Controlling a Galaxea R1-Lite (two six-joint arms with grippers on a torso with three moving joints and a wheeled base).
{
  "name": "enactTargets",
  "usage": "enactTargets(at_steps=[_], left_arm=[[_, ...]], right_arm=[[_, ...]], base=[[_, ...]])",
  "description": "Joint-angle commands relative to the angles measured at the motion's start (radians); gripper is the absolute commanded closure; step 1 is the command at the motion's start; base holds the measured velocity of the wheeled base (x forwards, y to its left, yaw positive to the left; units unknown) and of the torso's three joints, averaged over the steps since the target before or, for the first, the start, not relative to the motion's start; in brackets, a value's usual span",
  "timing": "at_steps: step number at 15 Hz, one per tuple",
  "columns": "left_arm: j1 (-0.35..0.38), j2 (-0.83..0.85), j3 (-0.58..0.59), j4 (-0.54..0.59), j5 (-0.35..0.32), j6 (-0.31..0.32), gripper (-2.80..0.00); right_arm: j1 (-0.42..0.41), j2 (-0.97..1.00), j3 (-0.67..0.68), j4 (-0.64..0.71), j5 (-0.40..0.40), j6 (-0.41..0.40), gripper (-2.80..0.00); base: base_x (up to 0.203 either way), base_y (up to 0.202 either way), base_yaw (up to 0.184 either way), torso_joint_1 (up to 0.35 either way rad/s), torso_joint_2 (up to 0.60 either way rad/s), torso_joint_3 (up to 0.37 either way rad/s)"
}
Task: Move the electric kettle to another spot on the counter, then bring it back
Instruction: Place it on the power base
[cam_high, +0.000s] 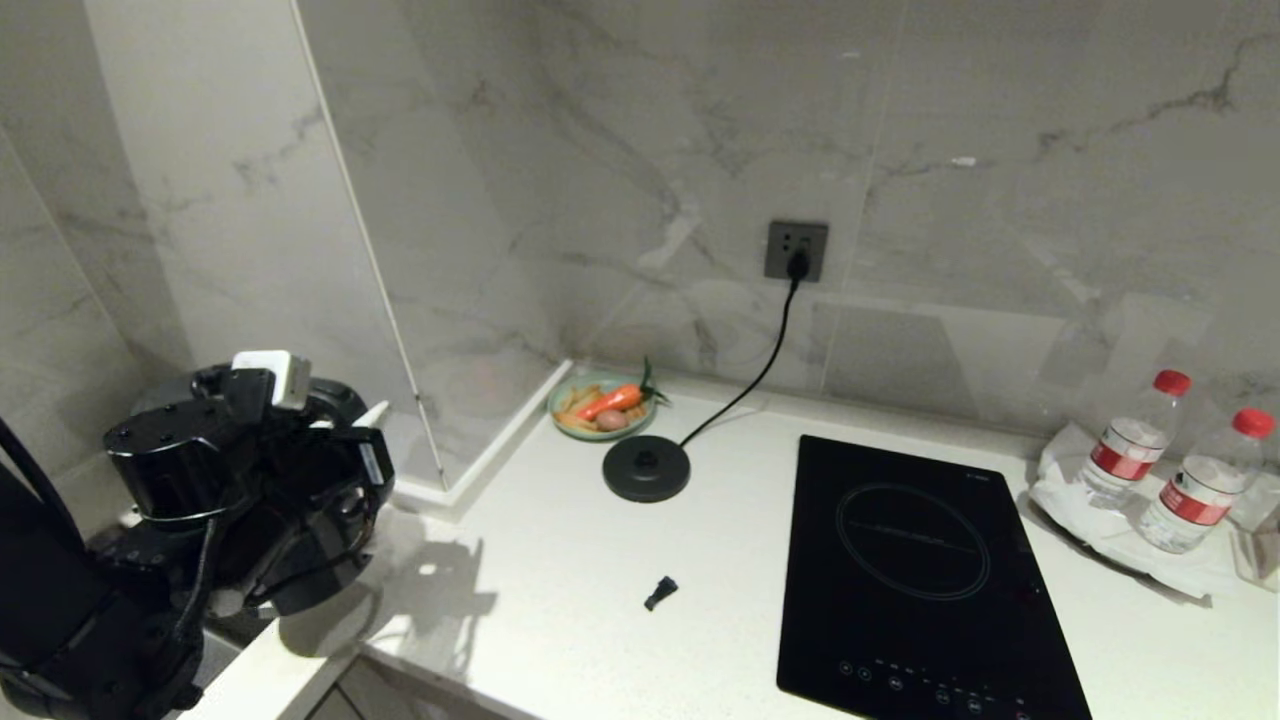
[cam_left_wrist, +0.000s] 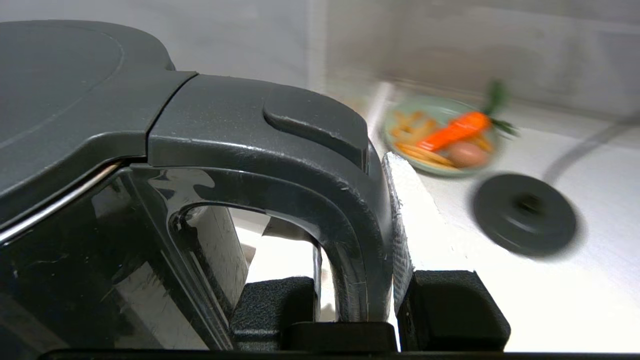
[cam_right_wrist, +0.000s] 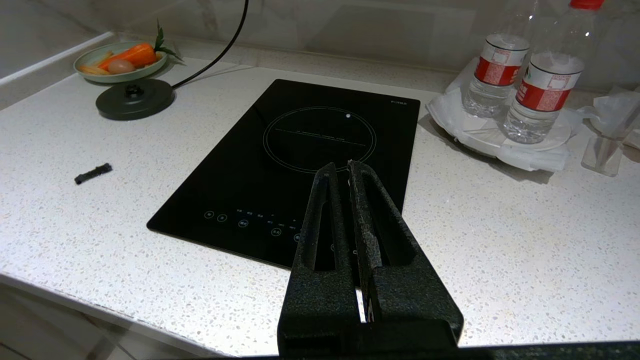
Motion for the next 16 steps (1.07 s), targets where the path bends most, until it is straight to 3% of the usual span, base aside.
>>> enactTargets(at_steps=[1,7,9,12,16], left_arm=[[-0.072,-0.095,0.083,0.006,0.007,-0.001,0.0],[-0.244,-0.212,0.209,0.01,0.076,-0.005,0.0],[-0.325,-0.216,0.218,0.007,0.17,-0.008,0.0],[-0.439,-0.212,0.219,0.006,0.225,-0.023,0.0],[-0.489,-0.187,0.201,0.006,0.265,-0.032,0.0]], right_arm=[[0.0,0.0,0.0,0.0,0.0,0.001,0.0],[0.0,0.0,0.0,0.0,0.0,-0.001,0.0],[0.0,0.0,0.001,0.0,0.0,-0.001,0.0],[0.0,0.0,0.001,0.0,0.0,-0.001,0.0],[0.0,0.0,0.0,0.0,0.0,-0.001,0.0]], base=[[0.0,0.0,0.0,0.0,0.0,0.0],[0.0,0.0,0.0,0.0,0.0,0.0],[0.0,0.0,0.0,0.0,0.0,0.0],[0.0,0.0,0.0,0.0,0.0,0.0],[0.0,0.0,0.0,0.0,0.0,0.0]])
